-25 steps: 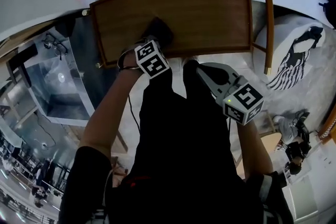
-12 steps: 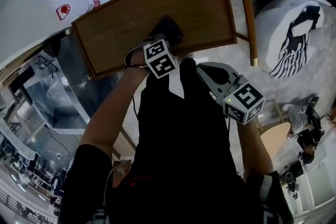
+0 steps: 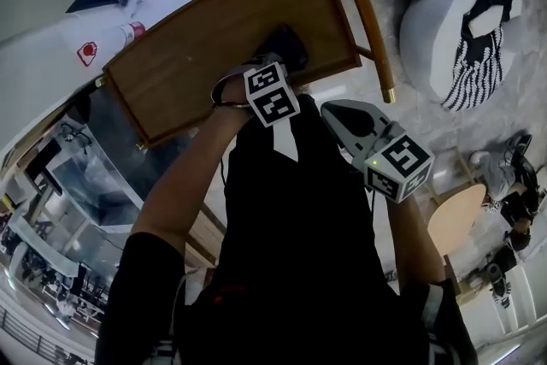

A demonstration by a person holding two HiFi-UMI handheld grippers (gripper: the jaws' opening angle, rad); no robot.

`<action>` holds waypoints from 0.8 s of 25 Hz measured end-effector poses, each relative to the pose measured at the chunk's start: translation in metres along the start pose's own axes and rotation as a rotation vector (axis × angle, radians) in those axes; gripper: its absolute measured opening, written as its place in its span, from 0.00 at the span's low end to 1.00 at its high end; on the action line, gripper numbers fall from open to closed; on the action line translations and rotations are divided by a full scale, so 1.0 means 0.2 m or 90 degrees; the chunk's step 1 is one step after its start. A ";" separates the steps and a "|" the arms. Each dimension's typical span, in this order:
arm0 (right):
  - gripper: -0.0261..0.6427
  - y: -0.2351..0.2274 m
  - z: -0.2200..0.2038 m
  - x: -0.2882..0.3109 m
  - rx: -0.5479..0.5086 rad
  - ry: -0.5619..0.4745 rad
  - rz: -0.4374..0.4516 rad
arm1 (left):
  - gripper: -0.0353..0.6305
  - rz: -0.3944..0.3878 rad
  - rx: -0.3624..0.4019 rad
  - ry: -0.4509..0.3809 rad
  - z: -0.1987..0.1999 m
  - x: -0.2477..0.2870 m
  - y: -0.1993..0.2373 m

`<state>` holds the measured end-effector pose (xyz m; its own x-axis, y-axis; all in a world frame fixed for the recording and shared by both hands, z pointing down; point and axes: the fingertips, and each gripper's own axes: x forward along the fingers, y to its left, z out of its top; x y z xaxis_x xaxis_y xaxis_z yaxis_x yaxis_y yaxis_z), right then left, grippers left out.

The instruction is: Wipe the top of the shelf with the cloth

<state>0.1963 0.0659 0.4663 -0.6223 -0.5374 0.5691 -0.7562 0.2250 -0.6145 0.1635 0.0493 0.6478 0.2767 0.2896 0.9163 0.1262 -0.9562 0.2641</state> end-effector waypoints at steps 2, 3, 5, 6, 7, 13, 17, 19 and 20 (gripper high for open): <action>0.05 -0.03 0.00 -0.02 0.006 -0.004 -0.003 | 0.11 -0.004 0.009 -0.001 0.06 0.02 0.00; 0.05 -0.04 0.00 -0.03 0.009 -0.006 -0.004 | 0.11 -0.006 0.011 -0.002 0.08 0.02 0.00; 0.05 -0.07 0.00 -0.04 0.014 -0.009 -0.005 | 0.11 -0.011 0.015 -0.008 0.14 0.04 0.00; 0.05 -0.08 0.00 -0.05 0.015 -0.011 -0.005 | 0.11 -0.013 0.016 -0.011 0.17 0.04 -0.01; 0.05 -0.09 0.00 -0.05 0.017 -0.012 -0.005 | 0.11 -0.015 0.018 -0.014 0.19 0.05 -0.01; 0.05 -0.13 0.01 -0.08 0.022 -0.013 -0.010 | 0.11 -0.021 0.038 -0.025 0.32 0.08 -0.02; 0.05 -0.14 0.00 -0.09 0.021 -0.012 -0.013 | 0.11 -0.018 0.049 -0.037 0.38 0.10 -0.02; 0.05 -0.13 0.00 -0.08 0.019 -0.010 -0.012 | 0.11 -0.016 0.049 -0.047 0.39 0.10 -0.02; 0.05 -0.13 0.00 -0.08 0.018 -0.009 -0.012 | 0.11 -0.014 0.047 -0.053 0.39 0.10 -0.02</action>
<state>0.2251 0.0681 0.4732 -0.6055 -0.5528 0.5725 -0.7611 0.1921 -0.6195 0.2434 0.0631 0.6410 0.3514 0.3164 0.8812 0.2024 -0.9446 0.2584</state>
